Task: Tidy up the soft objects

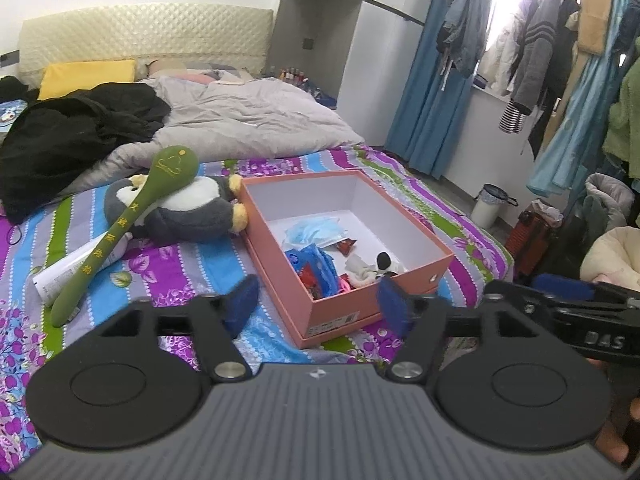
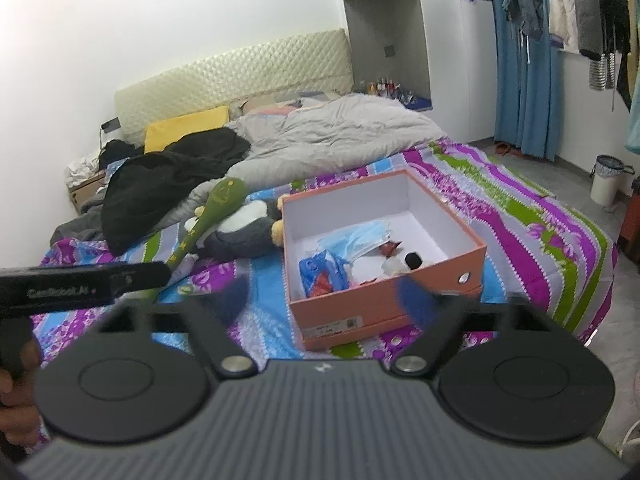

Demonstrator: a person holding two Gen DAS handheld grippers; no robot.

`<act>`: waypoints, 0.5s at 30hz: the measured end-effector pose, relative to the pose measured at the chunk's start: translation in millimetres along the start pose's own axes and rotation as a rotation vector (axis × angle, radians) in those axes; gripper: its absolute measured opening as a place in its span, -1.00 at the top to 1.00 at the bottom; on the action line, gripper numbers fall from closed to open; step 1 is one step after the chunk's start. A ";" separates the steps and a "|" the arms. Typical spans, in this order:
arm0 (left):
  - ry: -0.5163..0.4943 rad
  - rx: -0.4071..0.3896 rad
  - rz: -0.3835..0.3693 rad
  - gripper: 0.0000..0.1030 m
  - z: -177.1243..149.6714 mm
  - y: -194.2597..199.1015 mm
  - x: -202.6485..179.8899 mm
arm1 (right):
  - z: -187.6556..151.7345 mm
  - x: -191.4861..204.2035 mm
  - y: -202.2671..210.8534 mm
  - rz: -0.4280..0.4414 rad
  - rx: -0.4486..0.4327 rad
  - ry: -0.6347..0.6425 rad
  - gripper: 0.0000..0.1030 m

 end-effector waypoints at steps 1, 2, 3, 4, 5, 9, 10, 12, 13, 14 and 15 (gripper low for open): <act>0.002 -0.002 0.002 -0.52 0.8 0.7 0.9 | 0.1 -0.4 0.1 -0.002 0.001 0.000 -0.85; 0.003 -0.003 0.003 -0.60 1.5 1.1 1.7 | 0.3 -0.8 -0.4 -0.005 0.002 0.002 -0.85; 0.008 -0.003 0.005 -0.67 2.3 1.4 2.7 | 0.2 -1.3 -0.8 -0.012 0.002 0.002 -0.85; 0.013 -0.006 0.005 -0.76 3.3 2.0 3.8 | -0.2 -1.3 -1.2 -0.022 0.002 0.003 -0.85; 0.011 -0.010 0.005 -0.82 4.0 2.7 4.3 | -0.6 -0.9 -1.3 -0.025 0.000 0.006 -0.85; -0.015 -0.012 0.020 -0.94 6.4 3.3 2.0 | -2.6 -2.0 -3.9 -0.046 0.006 -0.003 -1.00; -0.018 -0.010 0.020 -0.96 7.0 2.9 1.4 | -3.3 -2.2 -4.3 -0.048 0.005 -0.002 -1.00; -0.019 -0.008 0.020 -0.97 7.0 2.6 0.9 | -3.9 -3.4 -5.0 -0.050 0.002 -0.004 -1.00; -0.020 -0.008 0.022 -0.98 7.0 2.6 0.9 | -4.3 -4.2 -5.2 -0.048 0.002 -0.005 -1.00; -0.020 -0.005 0.025 -0.99 7.1 1.6 1.1 | -4.5 -4.8 -5.1 -0.048 0.003 -0.007 -1.00; -0.023 -0.002 0.027 -0.99 7.2 0.9 0.9 | -4.6 -5.2 -5.3 -0.049 0.004 -0.008 -1.00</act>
Point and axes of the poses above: each gripper's, at about its wrist camera, not at the fingertips, and y roughly against the way its jaws point, x to its left, z to its top, the point moved 3 cm from there along -y, roughly the way its jaws point, and after that the axes turned 1 degree about -x, right-handed, at the moved point
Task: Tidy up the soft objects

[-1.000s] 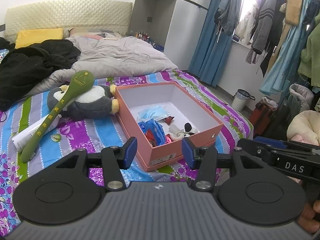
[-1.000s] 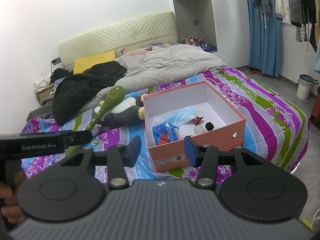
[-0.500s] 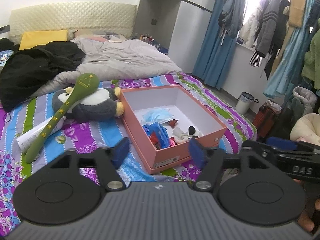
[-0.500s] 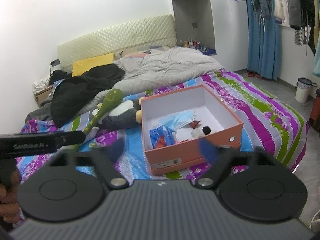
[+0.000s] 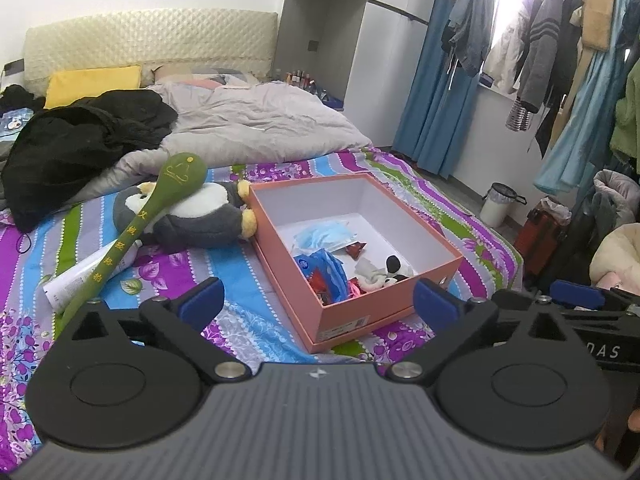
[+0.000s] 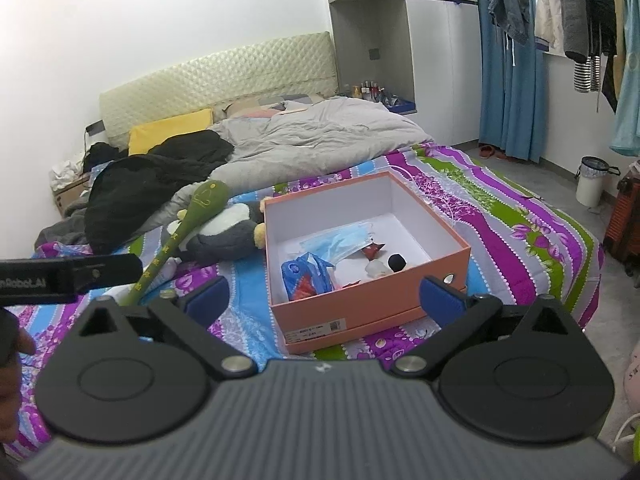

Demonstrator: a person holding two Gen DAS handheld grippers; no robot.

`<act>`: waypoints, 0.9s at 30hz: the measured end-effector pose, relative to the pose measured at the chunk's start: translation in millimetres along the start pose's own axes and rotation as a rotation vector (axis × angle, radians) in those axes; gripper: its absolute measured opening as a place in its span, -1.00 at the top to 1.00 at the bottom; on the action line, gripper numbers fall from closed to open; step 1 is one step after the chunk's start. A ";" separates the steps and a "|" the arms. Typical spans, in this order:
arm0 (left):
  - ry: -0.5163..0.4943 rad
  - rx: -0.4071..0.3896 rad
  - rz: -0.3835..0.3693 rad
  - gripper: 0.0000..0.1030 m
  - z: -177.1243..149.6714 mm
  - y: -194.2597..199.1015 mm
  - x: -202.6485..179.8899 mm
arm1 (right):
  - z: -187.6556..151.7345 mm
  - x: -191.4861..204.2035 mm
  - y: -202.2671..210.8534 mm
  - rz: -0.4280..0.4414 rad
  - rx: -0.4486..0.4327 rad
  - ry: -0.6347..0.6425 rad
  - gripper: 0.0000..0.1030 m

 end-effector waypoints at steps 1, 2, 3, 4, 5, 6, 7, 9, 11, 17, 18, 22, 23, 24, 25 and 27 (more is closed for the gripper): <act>-0.004 0.003 0.001 -0.99 0.1 -0.5 -0.3 | -0.1 -0.1 -0.1 -0.003 0.000 0.001 -1.00; -0.006 0.004 0.003 -1.00 0.3 -0.7 -0.7 | -0.1 0.1 -0.3 -0.006 0.000 0.002 -1.00; -0.008 0.005 0.004 -1.00 0.7 -0.8 -1.2 | 0.1 1.0 -0.3 -0.009 0.000 0.002 -1.00; -0.009 0.007 0.005 -1.00 1.3 -0.8 -2.3 | 0.3 0.9 -0.2 -0.009 0.000 0.002 -1.00; -0.010 0.008 0.007 -1.00 1.7 -0.9 -2.3 | 0.6 0.6 0.3 -0.007 -0.001 0.001 -1.00; -0.011 0.010 0.008 -1.00 2.1 -0.8 -2.5 | 1.0 0.9 -0.6 -0.008 0.000 0.001 -1.00; -0.014 0.012 0.009 -1.00 2.5 -0.8 -2.7 | 1.2 0.9 -0.7 -0.008 -0.001 0.001 -1.00; -0.017 0.016 0.010 -1.00 2.9 -0.6 -3.5 | 0.8 0.6 -0.3 -0.008 -0.001 0.001 -1.00; -0.018 0.021 0.008 -1.00 3.4 -0.9 -3.9 | 0.9 0.4 -0.3 -0.009 -0.001 0.001 -1.00; -0.020 0.027 0.012 -1.00 2.9 -0.8 -6.0 | 0.9 0.1 1.0 -0.013 -0.006 0.004 -1.00; -0.019 0.025 0.012 -1.00 2.8 -0.4 -6.3 | 1.0 0.0 1.2 -0.013 -0.007 0.004 -1.00; -0.020 0.026 0.011 -1.00 2.7 -0.7 -6.0 | 0.9 0.4 1.7 -0.010 -0.006 0.004 -1.00; -0.021 0.025 0.011 -1.00 2.8 -0.6 -6.0 | 0.8 0.7 1.9 -0.011 -0.005 0.004 -1.00; -0.021 0.025 0.011 -1.00 2.9 -0.7 -6.0 | 0.5 0.9 2.1 -0.012 -0.004 0.002 -1.00; -0.020 0.026 0.010 -1.00 3.0 -0.7 -6.0 | 0.4 0.8 2.1 -0.012 -0.002 0.000 -1.00; -0.019 0.024 0.009 -1.00 3.0 -0.4 -6.2 | 0.2 1.6 1.4 -0.015 -0.002 0.002 -1.00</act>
Point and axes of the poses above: each gripper's, at about its wrist camera, not at the fingertips, and y roughly against the way its jaws point, x to its left, z to its top, the point moved 3 cm from there along -y, roughly the way its jaws point, and after that the axes turned 1 degree about -x, right-handed, at the moved point
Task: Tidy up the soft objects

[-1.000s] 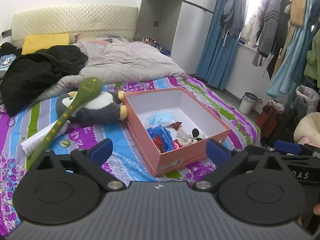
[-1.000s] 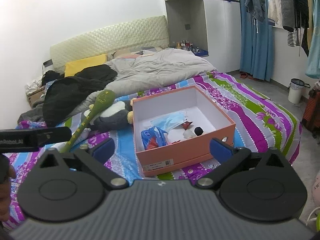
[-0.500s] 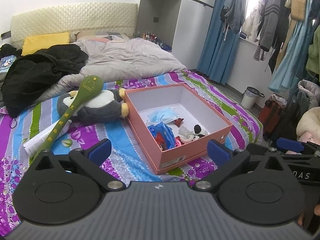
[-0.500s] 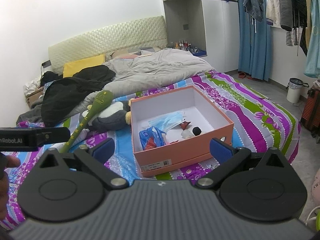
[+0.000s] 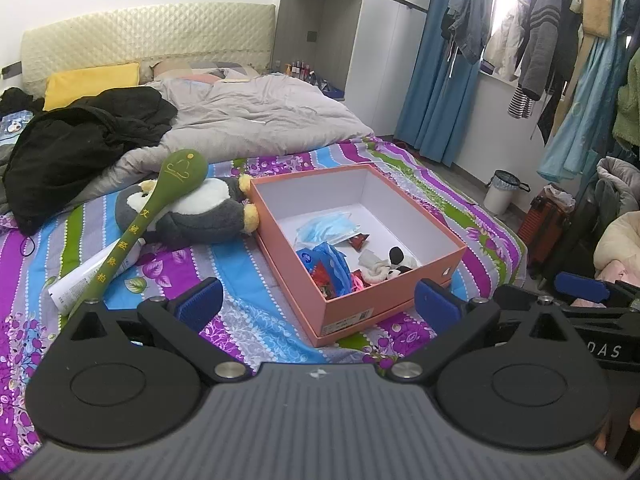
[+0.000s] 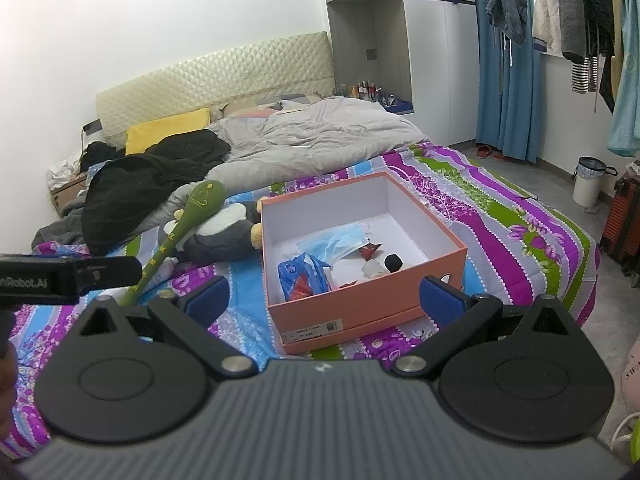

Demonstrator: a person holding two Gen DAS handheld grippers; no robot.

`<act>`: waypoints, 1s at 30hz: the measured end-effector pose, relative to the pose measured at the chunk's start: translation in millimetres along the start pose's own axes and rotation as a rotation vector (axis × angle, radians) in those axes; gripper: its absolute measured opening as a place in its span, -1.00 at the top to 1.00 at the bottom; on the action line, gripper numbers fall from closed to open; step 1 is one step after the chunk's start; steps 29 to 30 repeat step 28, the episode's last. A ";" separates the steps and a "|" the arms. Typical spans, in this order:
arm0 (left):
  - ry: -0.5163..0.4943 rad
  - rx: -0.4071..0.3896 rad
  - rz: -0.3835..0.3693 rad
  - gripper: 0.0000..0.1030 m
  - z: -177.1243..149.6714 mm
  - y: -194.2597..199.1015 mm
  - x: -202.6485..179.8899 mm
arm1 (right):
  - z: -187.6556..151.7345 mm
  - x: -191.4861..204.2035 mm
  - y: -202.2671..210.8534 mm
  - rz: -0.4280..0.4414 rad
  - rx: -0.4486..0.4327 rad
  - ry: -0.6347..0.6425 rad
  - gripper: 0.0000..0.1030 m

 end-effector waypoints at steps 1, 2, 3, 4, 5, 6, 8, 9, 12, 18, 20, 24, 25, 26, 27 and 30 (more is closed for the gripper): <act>0.000 -0.001 0.001 -1.00 -0.4 -0.1 0.3 | 0.1 -0.1 0.1 -0.002 0.000 0.001 -1.00; 0.000 -0.002 0.001 -1.00 -0.7 -0.3 0.2 | 0.1 -0.3 0.5 -0.002 -0.001 0.001 -1.00; 0.000 -0.002 0.001 -1.00 -0.7 -0.3 0.3 | 0.2 0.1 0.3 -0.001 -0.001 0.001 -1.00; 0.000 -0.002 0.000 -1.00 -0.7 -0.2 0.1 | 0.2 0.3 0.0 -0.002 0.000 0.001 -1.00; 0.001 -0.002 -0.001 -1.00 -0.6 -0.1 -0.1 | 0.2 0.3 0.3 -0.002 0.000 0.001 -1.00; 0.000 -0.002 -0.001 -1.00 -0.4 -0.2 0.1 | 0.3 0.2 0.1 -0.001 -0.001 0.002 -1.00; 0.000 -0.002 0.000 -1.00 -0.4 0.0 0.2 | 0.3 0.2 0.2 -0.002 -0.001 0.002 -1.00; 0.001 -0.001 0.000 -1.00 -0.4 0.0 0.2 | 0.3 0.2 0.3 -0.001 -0.001 0.002 -1.00; -0.001 -0.003 -0.005 -1.00 -0.4 0.7 -0.1 | 0.1 0.2 0.2 -0.002 -0.001 0.001 -1.00; 0.000 -0.008 -0.010 -1.00 0.0 3.6 -0.9 | 1.4 1.2 1.8 -0.003 -0.003 0.002 -1.00; 0.002 -0.007 -0.013 -1.00 0.0 4.2 -1.3 | 1.6 1.2 1.9 -0.003 -0.004 0.001 -1.00; 0.002 -0.006 -0.013 -1.00 -0.4 4.3 -1.1 | 2.4 1.7 2.3 -0.003 -0.004 0.001 -1.00; 0.003 -0.005 -0.014 -1.00 -0.3 3.8 0.8 | 2.5 1.8 2.2 -0.004 -0.003 0.002 -1.00; 0.003 -0.005 -0.015 -1.00 -0.4 3.8 0.8 | 2.6 2.3 2.2 -0.004 -0.003 0.002 -1.00; 0.002 -0.006 -0.014 -1.00 -0.4 3.9 0.7 | 2.4 2.3 2.6 -0.004 -0.003 0.001 -1.00; 0.001 -0.006 -0.013 -1.00 -0.3 3.8 0.7 | 2.0 2.2 3.1 -0.004 -0.002 0.000 -1.00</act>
Point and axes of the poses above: each gripper's, at about its wrist camera, not at the fingertips, and y roughly against the way its jaws point, x to its left, z to its top, the point moved 3 cm from there along -y, roughly the way its jaws point, and after that the axes turned 1 degree about -x, right-handed, at the moved point
